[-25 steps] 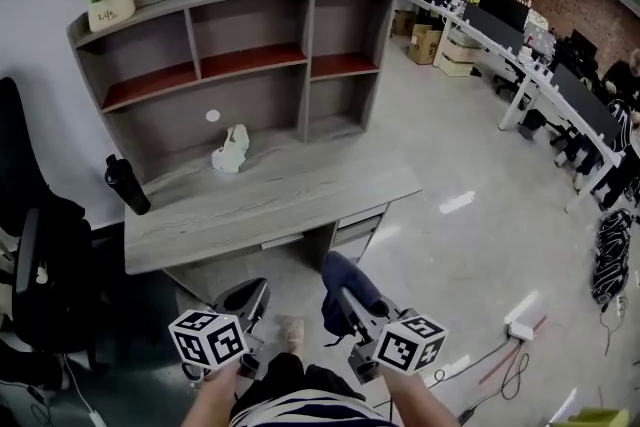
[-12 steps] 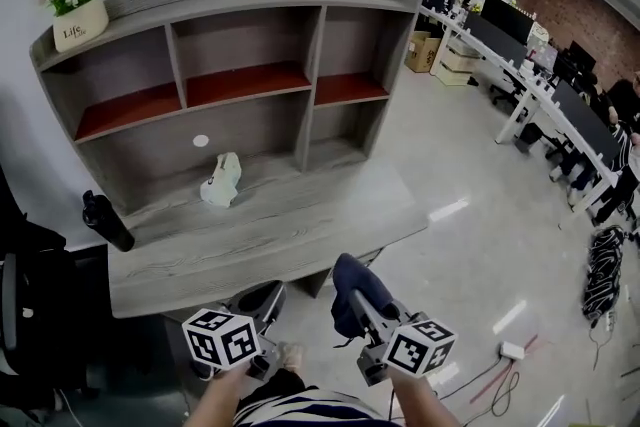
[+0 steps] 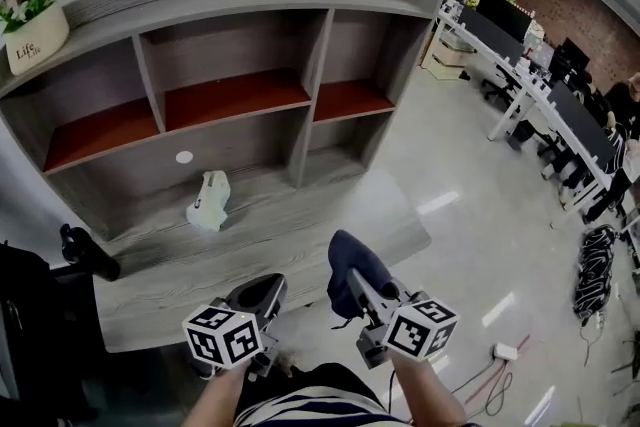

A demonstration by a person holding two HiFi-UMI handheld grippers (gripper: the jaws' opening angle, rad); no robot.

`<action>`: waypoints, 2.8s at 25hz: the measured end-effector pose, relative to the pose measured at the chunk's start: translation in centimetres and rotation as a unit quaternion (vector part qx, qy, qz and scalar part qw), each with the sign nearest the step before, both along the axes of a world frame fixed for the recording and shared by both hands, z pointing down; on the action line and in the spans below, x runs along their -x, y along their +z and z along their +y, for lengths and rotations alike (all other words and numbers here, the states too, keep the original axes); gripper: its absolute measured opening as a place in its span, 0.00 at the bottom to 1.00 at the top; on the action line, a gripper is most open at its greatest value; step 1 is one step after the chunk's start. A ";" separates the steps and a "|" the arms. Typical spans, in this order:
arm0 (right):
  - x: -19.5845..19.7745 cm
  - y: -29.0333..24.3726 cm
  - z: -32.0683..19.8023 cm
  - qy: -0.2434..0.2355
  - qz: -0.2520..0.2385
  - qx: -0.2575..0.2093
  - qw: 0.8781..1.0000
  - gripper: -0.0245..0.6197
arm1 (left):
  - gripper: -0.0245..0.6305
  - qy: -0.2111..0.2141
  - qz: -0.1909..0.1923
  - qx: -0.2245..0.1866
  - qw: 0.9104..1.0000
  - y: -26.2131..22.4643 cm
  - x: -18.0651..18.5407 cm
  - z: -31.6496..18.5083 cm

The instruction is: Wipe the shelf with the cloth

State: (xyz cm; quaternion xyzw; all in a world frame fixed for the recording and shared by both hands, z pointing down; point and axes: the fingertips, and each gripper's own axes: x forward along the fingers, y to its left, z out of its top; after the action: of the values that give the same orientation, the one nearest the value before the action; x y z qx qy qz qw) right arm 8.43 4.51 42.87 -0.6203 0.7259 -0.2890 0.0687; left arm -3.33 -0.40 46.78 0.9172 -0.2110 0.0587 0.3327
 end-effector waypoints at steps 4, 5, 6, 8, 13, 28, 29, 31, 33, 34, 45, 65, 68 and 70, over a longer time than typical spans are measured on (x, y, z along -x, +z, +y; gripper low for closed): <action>-1.4 -1.1 -2.7 -0.007 0.012 -0.014 1.000 0.11 | 0.07 -0.012 0.008 -0.021 1.000 -1.5 -0.8 -2.1; -1.9 -1.5 -3.6 -0.010 0.016 -0.021 1.000 0.11 | 0.07 -0.016 0.010 -0.032 0.999 -2.0 -1.0 -2.7; -2.5 -1.8 -4.6 -0.013 0.019 -0.027 0.999 0.11 | 0.07 -0.020 0.010 -0.042 0.999 -2.4 -1.4 -3.3; -3.7 -2.5 -6.4 -0.019 0.022 -0.039 0.999 0.11 | 0.07 -0.027 0.007 -0.055 0.998 -3.0 -2.1 -4.4; -6.1 -4.2 -10.8 -0.061 0.020 -0.071 0.995 0.11 | 0.07 -0.073 0.002 -0.074 0.995 -4.0 -4.1 -7.5; -13.3 -9.8 -20.8 -0.179 0.039 -0.126 0.975 0.11 | 0.07 -0.219 -0.007 -0.077 0.973 -6.5 -11.1 -13.3; -13.1 -10.2 -21.4 -0.191 0.038 -0.130 0.972 0.11 | 0.07 -0.232 -0.014 -0.075 0.970 -6.4 -11.1 -13.4; -12.8 -10.8 -22.5 -0.210 0.040 -0.138 0.967 0.11 | 0.07 -0.248 -0.026 -0.073 0.966 -6.3 -11.2 -13.2; -12.6 -11.4 -23.6 -0.216 0.044 -0.144 0.965 0.11 | 0.07 -0.249 -0.031 -0.074 0.965 -6.2 -11.3 -12.9; -12.6 -11.7 -24.3 -0.216 0.044 -0.146 0.964 0.11 | 0.07 -0.250 -0.031 -0.075 0.965 -6.3 -11.1 -12.8; -11.4 -12.3 -29.8 -0.189 0.067 -0.134 0.971 0.11 | 0.07 -0.275 -0.006 -0.101 0.956 -8.4 -7.1 -15.0; -8.8 -5.9 -34.9 -0.257 0.423 -0.085 0.865 0.11 | 0.07 -0.250 0.003 -0.115 0.961 -8.9 -9.0 -18.6; -7.9 -5.1 -35.2 -0.276 0.448 -0.080 0.847 0.11 | 0.07 -0.251 0.003 -0.110 0.962 -8.6 -8.9 -19.0; -7.8 -4.6 -35.3 -0.285 0.462 -0.073 0.836 0.11 | 0.07 -0.250 0.002 -0.108 0.962 -8.5 -9.0 -19.2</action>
State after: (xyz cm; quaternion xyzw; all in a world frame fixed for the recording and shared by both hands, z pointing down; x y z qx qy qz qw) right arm 16.19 -30.82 38.26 -0.4405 0.8370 0.0787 -0.3150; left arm 5.63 -19.58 38.33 0.8660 -0.4380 -0.0515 0.2359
